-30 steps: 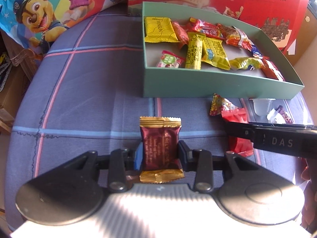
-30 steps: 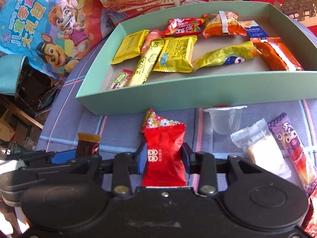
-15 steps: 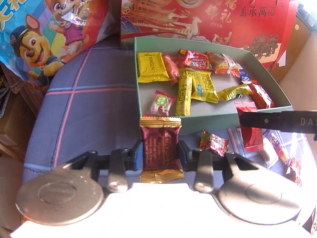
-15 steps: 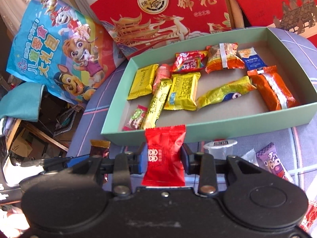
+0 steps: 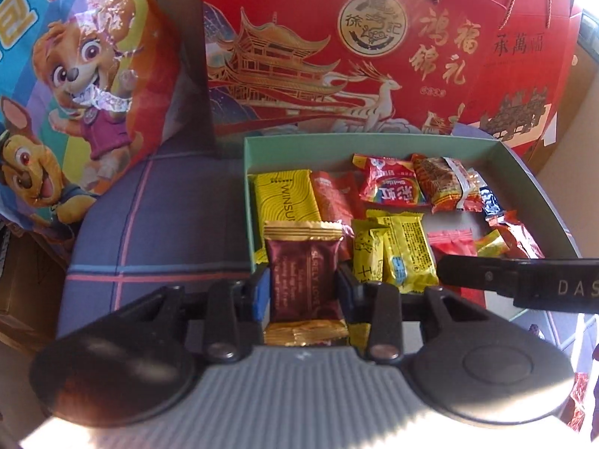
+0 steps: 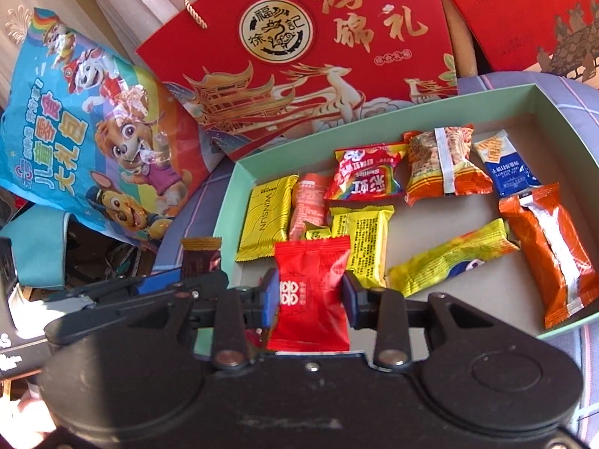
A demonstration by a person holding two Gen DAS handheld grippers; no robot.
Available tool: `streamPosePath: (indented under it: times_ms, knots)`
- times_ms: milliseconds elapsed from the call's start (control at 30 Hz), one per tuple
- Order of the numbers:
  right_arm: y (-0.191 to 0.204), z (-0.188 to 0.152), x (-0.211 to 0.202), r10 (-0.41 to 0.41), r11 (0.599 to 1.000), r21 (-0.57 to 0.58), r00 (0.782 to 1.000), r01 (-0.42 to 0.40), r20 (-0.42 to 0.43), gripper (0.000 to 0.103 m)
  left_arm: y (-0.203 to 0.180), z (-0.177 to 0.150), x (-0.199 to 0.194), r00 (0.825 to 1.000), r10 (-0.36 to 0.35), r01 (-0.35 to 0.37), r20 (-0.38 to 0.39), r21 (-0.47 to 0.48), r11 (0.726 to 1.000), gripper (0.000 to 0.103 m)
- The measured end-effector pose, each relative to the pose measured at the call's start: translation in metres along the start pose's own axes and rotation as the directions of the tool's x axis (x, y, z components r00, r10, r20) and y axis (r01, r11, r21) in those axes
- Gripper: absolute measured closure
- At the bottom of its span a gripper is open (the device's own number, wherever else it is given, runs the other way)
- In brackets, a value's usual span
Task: Organize snacks
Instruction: 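Carry both snacks into the green tray and open both grippers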
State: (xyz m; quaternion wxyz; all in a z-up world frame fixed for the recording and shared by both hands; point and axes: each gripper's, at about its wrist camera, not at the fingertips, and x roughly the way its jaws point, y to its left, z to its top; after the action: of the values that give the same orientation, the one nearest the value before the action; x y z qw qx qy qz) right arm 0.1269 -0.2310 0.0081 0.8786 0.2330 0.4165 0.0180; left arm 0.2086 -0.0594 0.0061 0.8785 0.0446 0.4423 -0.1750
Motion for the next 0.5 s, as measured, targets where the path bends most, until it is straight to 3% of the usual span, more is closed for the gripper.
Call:
streamPosePath:
  times_ms: [133, 233, 267, 300, 333, 400, 500]
  knots:
    - [-0.005, 0.002, 0.014, 0.008, 1.0, 0.021, 1.0, -0.008, -0.022, 0.069, 0.002, 0.003, 0.012, 1.0, 0.005, -0.005, -0.012, 0.003, 1.0, 0.067]
    - [-0.008, 0.005, 0.022, 0.04, 0.997, 0.061, 0.997, -0.037, -0.06, 0.06, 0.002, 0.004, 0.014, 0.999, 0.032, -0.032, -0.001, 0.009, 0.999, 0.062]
    - [-0.009, 0.005, 0.023, 0.052, 0.996, 0.078, 0.997, -0.047, -0.063, 0.041, 0.002, 0.004, 0.012, 0.999, 0.045, -0.045, 0.008, 0.007, 0.999, 0.047]
    - [-0.009, 0.006, 0.022, 0.048, 0.996, 0.078, 0.998, -0.044, -0.049, 0.031, 0.003, 0.004, 0.01, 0.998, 0.06, -0.06, 0.017, 0.003, 0.998, 0.03]
    - [-0.007, 0.006, 0.019, 0.035, 0.997, 0.068, 0.999, -0.033, -0.03, 0.017, 0.003, 0.004, 0.007, 0.997, 0.069, -0.069, 0.032, -0.001, 0.998, 0.025]
    - [-0.006, 0.007, 0.012, 0.019, 0.999, 0.049, 1.0, -0.019, -0.008, 0.008, 0.005, 0.003, 0.001, 0.995, 0.084, -0.084, 0.051, -0.011, 0.996, 0.012]
    - [-0.004, 0.007, 0.004, 0.011, 0.999, 0.042, 1.0, -0.011, 0.003, 0.0, 0.009, 0.001, -0.008, 0.995, 0.086, -0.084, 0.058, -0.033, 0.996, 0.002]
